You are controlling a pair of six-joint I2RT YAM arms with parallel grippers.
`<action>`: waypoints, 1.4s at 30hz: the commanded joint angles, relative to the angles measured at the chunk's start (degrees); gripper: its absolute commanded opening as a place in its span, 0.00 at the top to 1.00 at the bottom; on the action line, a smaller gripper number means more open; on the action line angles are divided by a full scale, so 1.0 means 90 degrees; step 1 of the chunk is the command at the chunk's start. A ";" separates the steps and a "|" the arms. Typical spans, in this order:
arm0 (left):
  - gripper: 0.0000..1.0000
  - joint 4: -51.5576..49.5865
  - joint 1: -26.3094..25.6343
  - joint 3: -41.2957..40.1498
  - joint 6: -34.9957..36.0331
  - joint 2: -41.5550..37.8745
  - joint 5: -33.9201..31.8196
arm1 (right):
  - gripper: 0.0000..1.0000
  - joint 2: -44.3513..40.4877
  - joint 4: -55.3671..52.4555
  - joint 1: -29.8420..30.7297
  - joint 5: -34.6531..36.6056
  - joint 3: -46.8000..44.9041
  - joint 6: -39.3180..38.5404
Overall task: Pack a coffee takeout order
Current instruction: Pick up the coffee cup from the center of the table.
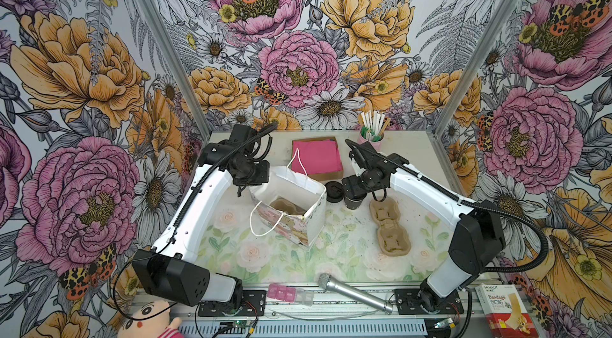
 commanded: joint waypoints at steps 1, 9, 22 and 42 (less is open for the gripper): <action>1.00 -0.0222 -0.0061 -0.0158 -0.0044 0.0044 0.0187 | 0.04 0.0156 -0.0127 -0.0038 0.0033 0.0267 -0.0022; 1.00 -0.0216 -0.0068 -0.0188 -0.0028 0.0064 0.0172 | 0.03 0.0357 -0.0241 -0.0041 0.0005 0.0400 -0.0041; 1.00 -0.0216 -0.0087 -0.0159 -0.0028 0.0161 0.0218 | 0.02 0.0653 -0.0314 -0.0051 -0.0030 0.0483 -0.0035; 1.00 -0.0216 -0.0124 -0.0168 -0.0025 0.0239 0.0234 | 0.03 0.0987 -0.0343 -0.0051 -0.0119 0.0581 -0.0022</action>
